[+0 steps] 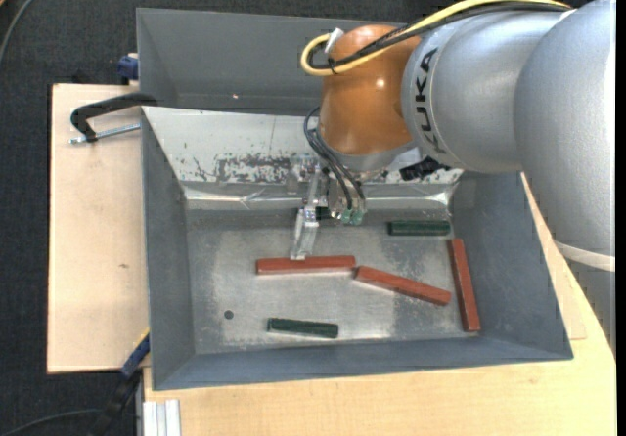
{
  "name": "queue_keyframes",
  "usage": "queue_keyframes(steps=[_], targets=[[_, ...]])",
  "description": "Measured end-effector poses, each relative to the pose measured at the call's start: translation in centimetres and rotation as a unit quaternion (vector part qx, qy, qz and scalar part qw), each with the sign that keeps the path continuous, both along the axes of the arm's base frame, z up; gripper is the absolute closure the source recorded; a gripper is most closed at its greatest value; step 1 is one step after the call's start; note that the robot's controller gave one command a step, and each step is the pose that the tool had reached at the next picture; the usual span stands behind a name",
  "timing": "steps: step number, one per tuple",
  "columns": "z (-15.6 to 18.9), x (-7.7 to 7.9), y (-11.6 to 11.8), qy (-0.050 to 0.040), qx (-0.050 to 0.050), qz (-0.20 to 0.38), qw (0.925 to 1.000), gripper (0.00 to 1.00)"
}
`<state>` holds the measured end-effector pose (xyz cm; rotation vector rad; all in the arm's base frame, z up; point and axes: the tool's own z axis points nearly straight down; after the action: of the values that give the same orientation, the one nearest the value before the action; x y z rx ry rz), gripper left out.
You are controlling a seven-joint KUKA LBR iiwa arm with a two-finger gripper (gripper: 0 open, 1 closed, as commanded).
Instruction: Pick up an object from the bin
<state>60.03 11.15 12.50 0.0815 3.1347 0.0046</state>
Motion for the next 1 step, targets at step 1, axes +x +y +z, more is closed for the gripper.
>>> queue_keyframes(steps=[1], targets=[[-5.77,-3.56,0.17,0.0062,-0.002,0.028,0.9996,0.00]])
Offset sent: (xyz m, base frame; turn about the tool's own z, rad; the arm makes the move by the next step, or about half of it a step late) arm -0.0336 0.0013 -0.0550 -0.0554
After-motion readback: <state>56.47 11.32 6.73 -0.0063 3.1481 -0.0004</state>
